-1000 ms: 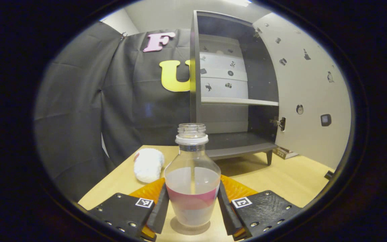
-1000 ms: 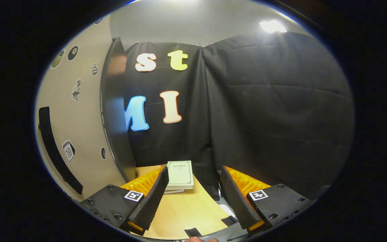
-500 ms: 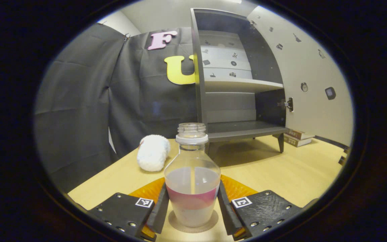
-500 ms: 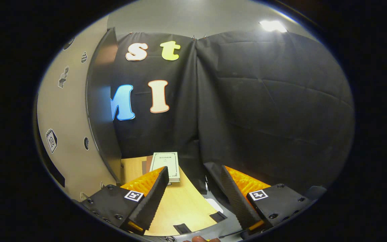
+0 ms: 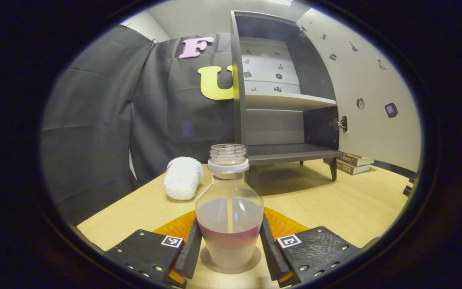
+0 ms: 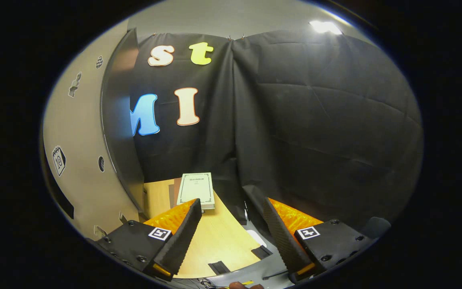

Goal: Open the cabinet door with the right hand, grasp the bottle in the cabinet with the left hand and place it on the coaster, then close the cabinet door with the right hand.

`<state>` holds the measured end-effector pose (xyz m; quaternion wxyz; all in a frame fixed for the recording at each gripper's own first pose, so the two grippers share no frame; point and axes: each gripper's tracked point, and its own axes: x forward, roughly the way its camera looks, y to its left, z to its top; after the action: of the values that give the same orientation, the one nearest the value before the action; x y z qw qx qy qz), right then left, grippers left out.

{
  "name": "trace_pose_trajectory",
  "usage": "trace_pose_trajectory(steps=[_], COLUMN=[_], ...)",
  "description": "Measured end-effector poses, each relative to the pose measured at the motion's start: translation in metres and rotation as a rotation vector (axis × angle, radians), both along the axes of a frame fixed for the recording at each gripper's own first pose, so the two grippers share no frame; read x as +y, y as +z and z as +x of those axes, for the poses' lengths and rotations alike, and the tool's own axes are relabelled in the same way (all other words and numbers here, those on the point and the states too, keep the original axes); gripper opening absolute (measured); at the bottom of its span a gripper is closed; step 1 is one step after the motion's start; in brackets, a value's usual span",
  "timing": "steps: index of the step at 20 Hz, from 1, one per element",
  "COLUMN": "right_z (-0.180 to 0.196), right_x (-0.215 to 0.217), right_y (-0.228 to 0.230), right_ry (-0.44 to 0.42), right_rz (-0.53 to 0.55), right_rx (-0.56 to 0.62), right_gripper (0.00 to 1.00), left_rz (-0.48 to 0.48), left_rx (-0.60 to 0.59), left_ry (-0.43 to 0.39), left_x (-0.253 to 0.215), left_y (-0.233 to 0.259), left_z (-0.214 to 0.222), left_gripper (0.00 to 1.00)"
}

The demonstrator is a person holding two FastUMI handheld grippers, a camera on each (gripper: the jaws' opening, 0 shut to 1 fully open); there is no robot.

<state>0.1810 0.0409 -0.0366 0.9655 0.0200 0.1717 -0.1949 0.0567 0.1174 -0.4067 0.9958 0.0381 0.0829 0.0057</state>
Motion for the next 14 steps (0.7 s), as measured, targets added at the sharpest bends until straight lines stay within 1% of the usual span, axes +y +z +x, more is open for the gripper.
trace_pose_trajectory(steps=[3, 4, 5, 6, 8, 9, 10, 12, 14], right_z=[-0.005, -0.007, -0.011, -0.015, -0.02, -0.023, -0.026, -0.032, -0.036], right_x=[0.003, 0.004, 0.002, -0.001, -0.005, -0.005, -0.005, -0.005, -0.003], right_y=[-0.009, -0.01, -0.013, -0.014, -0.019, -0.025, -0.03, -0.042, -0.051], right_ry=[-0.003, -0.001, 0.001, -0.001, -0.01, -0.01, -0.011, -0.006, -0.001], right_rz=[0.041, 0.04, 0.034, 0.029, 0.039, 0.045, 0.048, 0.054, 0.067], right_rx=[0.014, 0.01, 0.01, 0.011, 0.011, 0.014, 0.021, 0.036, 0.043], right_gripper=[0.98, 0.98, 0.98, 0.98, 0.98, 0.98, 0.98, 0.98, 0.98], left_rz=[0.019, 0.026, 0.031, 0.034, 0.015, 0.002, -0.007, -0.009, 0.024], left_rx=[0.023, 0.028, 0.035, 0.04, 0.062, 0.058, 0.046, 0.024, 0.023], left_ry=[-0.012, -0.019, -0.023, -0.021, -0.014, -0.002, 0.003, -0.009, -0.022], left_x=[-0.004, -0.005, -0.007, -0.006, -0.002, 0.002, 0.004, 0.002, -0.002], left_y=[-0.003, -0.002, -0.002, -0.001, -0.002, 0.002, 0.008, 0.026, 0.038], left_z=[0.001, 0.002, 0.003, 0.003, 0.005, 0.005, 0.006, 0.002, 0.005], left_gripper=[0.7, 0.71, 0.7, 0.7, 0.71, 0.73, 0.9, 0.91, 0.91])
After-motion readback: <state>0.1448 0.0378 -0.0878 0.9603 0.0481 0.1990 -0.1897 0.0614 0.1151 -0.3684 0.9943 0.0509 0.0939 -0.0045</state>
